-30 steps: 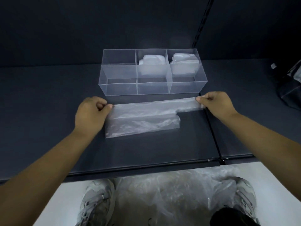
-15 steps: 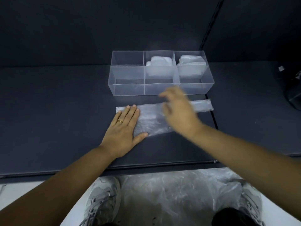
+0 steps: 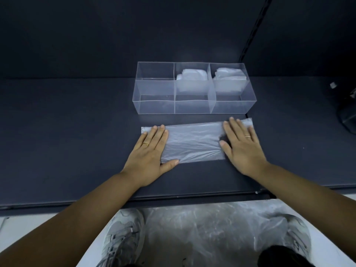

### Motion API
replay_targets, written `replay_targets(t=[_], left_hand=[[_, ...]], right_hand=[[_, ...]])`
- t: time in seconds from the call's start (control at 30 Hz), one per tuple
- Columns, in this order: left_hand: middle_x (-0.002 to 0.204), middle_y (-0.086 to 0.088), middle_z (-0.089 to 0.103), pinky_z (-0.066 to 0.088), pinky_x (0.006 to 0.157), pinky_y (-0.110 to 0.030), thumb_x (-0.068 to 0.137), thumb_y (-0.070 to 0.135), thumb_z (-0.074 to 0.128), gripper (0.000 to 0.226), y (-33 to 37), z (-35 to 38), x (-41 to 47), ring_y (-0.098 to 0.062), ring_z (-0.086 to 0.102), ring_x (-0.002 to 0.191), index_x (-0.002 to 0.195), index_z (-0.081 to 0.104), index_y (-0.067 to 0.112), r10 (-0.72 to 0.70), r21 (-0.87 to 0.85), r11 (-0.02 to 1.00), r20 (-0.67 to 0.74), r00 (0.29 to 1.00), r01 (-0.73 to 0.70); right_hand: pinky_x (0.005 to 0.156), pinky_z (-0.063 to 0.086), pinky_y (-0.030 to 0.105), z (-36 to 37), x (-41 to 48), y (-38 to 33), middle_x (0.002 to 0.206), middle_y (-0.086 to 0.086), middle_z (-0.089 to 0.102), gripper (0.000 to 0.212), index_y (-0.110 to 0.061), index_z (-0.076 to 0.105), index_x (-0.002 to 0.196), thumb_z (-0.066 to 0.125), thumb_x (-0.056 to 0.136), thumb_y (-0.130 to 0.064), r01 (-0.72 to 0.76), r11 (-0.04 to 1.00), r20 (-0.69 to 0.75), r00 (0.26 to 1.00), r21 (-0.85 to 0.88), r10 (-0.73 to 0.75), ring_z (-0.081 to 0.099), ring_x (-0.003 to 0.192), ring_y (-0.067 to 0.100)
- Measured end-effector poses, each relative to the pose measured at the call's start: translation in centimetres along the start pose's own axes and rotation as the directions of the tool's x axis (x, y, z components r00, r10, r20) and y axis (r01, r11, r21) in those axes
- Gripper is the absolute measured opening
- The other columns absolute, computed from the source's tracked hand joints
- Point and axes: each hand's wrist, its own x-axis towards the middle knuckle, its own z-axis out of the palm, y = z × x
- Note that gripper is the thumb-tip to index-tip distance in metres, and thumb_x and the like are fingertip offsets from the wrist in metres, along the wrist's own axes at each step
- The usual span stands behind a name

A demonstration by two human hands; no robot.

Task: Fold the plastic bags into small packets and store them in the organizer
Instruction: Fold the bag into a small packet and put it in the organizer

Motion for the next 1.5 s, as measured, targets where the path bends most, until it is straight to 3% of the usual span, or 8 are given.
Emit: replay_targets(t=[0.27, 0.5, 0.63, 0.87, 1.03, 1.2, 1.33, 1.5], left_hand=[[0.158, 0.002, -0.002, -0.013, 0.117, -0.028, 0.088, 0.071, 0.022, 0.087, 2.0, -1.3, -0.9, -0.011, -0.01, 0.147, 0.152, 0.009, 0.014, 0.198, -0.107, 0.972, -0.117, 0.973, -0.21], [0.158, 0.008, 0.0, -0.011, 0.116, -0.022, 0.088, 0.067, 0.033, 0.084, 2.6, -0.2, -1.2, -0.004, -0.007, 0.145, 0.152, 0.011, 0.017, 0.183, -0.197, 0.962, -0.052, 0.982, -0.19], [0.14, -0.009, 0.051, 0.029, 0.113, -0.043, 0.087, 0.024, 0.069, 0.05, 3.2, -0.6, -1.6, -0.024, 0.047, 0.131, 0.131, 0.056, 0.003, 0.142, -0.219, 0.955, -0.252, 0.957, -0.199], [0.114, -0.01, 0.07, 0.053, 0.091, -0.044, 0.081, 0.007, 0.074, 0.024, 4.9, -1.3, -2.2, -0.026, 0.066, 0.107, 0.105, 0.073, 0.003, 0.133, -0.189, 0.958, -0.373, 0.918, -0.216], [0.108, -0.001, 0.072, 0.055, 0.085, -0.031, 0.088, 0.012, 0.066, 0.015, 4.5, -2.4, -2.7, -0.019, 0.067, 0.103, 0.101, 0.074, 0.01, 0.108, -0.303, 0.932, -0.292, 0.95, -0.199], [0.093, 0.024, 0.072, 0.043, 0.08, -0.004, 0.089, 0.022, 0.066, 0.014, 0.3, -3.8, -2.9, 0.01, 0.064, 0.088, 0.089, 0.074, 0.034, -0.246, -0.774, 0.611, 0.01, 0.969, 0.164], [0.08, 0.013, 0.073, 0.052, 0.077, -0.017, 0.087, 0.024, 0.068, 0.011, -2.0, -4.0, -1.9, -0.004, 0.065, 0.071, 0.079, 0.075, 0.026, -0.404, -0.89, 0.282, 0.228, 0.886, 0.358], [0.064, 0.006, 0.068, 0.05, 0.06, -0.019, 0.086, 0.023, 0.069, 0.013, -1.9, -3.5, -0.9, -0.008, 0.061, 0.06, 0.074, 0.073, 0.025, -0.543, -0.871, 0.274, 0.21, 0.813, 0.409]], right_hand=[[0.086, 0.036, 0.033, -2.7, -2.8, -0.7, 0.108, -0.003, 0.055, 0.024, -0.019, 0.067, 0.098, 0.077, 0.078, -0.026, 0.316, 0.906, -0.117, 0.948, 0.283, -0.295, 0.052, 0.104, 0.021], [0.086, 0.041, 0.034, -3.3, -2.0, -1.4, 0.093, -0.001, 0.057, 0.006, -0.013, 0.065, 0.083, 0.065, 0.089, -0.012, 0.249, 0.898, -0.018, 0.965, 0.362, -0.261, 0.054, 0.091, 0.019], [0.084, 0.043, 0.024, -5.6, -2.4, -0.6, 0.093, -0.01, 0.053, 0.015, -0.025, 0.059, 0.079, 0.061, 0.092, -0.018, 0.094, 0.786, 0.143, 0.963, 0.611, -0.227, 0.054, 0.085, 0.005], [0.109, 0.003, 0.02, -6.7, -3.9, -4.4, 0.139, -0.015, 0.04, 0.079, -0.03, 0.043, 0.136, 0.053, 0.071, -0.073, 0.378, 0.899, 0.006, 0.921, 0.22, -0.389, 0.031, 0.129, 0.007], [0.096, 0.036, 0.029, -4.4, -3.4, -5.1, 0.109, -0.006, 0.068, 0.015, -0.018, 0.071, 0.102, 0.064, 0.089, -0.019, 0.334, 0.91, -0.062, 0.942, 0.247, -0.33, 0.06, 0.105, 0.018], [0.075, 0.041, 0.003, -5.4, -1.6, -1.5, 0.082, -0.019, 0.07, 0.011, -0.024, 0.072, 0.081, 0.066, 0.089, -0.018, -0.056, 0.745, 0.173, 0.982, 0.664, -0.08, 0.062, 0.081, -0.007], [0.063, 0.042, 0.006, -4.7, 0.0, -0.8, 0.065, -0.01, 0.068, 0.017, -0.008, 0.071, 0.074, 0.066, 0.088, -0.017, -0.208, 0.575, 0.22, 0.974, 0.791, 0.051, 0.058, 0.059, -0.005], [0.07, 0.046, 0.014, -3.5, 1.1, -1.1, 0.061, -0.005, 0.068, 0.028, -0.011, 0.067, 0.061, 0.068, 0.087, -0.021, -0.24, 0.616, 0.164, 0.97, 0.751, 0.178, 0.061, 0.063, 0.009]])
